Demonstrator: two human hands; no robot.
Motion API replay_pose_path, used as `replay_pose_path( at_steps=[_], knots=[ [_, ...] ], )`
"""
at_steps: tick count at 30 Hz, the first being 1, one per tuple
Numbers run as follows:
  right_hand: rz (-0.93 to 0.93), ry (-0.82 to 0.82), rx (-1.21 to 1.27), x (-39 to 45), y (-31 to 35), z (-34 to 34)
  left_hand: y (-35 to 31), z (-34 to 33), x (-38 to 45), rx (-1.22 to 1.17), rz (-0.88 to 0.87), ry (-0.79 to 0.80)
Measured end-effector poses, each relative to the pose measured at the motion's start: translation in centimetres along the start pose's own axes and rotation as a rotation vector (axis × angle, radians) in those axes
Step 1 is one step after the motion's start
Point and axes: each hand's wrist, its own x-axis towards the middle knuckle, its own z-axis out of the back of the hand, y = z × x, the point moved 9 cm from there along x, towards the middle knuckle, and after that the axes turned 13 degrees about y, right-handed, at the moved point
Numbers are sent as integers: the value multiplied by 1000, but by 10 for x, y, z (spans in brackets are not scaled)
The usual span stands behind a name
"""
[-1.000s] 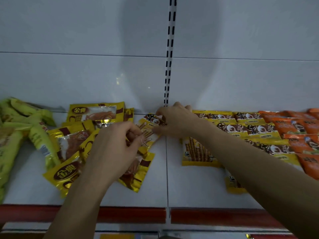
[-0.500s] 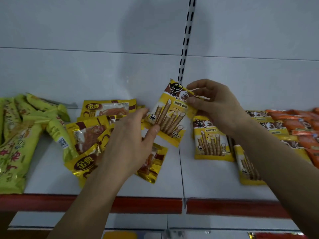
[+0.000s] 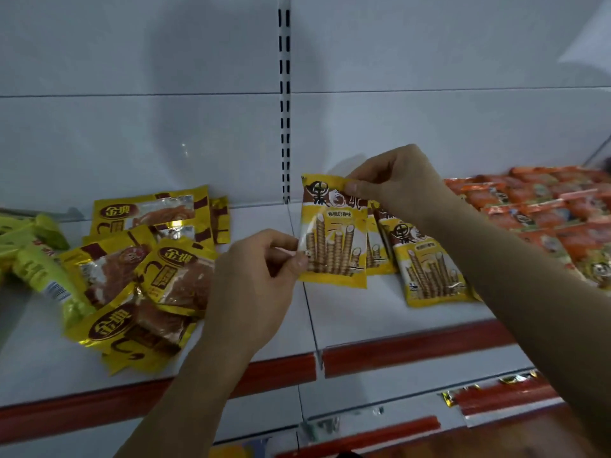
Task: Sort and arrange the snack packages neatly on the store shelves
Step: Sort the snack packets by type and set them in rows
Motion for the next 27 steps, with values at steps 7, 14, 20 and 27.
replay_pose_path(
  at_steps=[7, 14, 20, 27],
  knots=[
    [-41, 32, -403, -3, -17, -1, 8, -45, 2, 1, 68, 137],
    [-80, 139, -488, -1, -27, -2, 5, -59, 2, 28, 72, 166],
    [-26, 195, -508, 8, -36, -7, -1, -66, 1, 131, 44, 108],
    [52, 213, -528, 9, -41, -14, -2, -73, -1, 174, 43, 111]
  ],
)
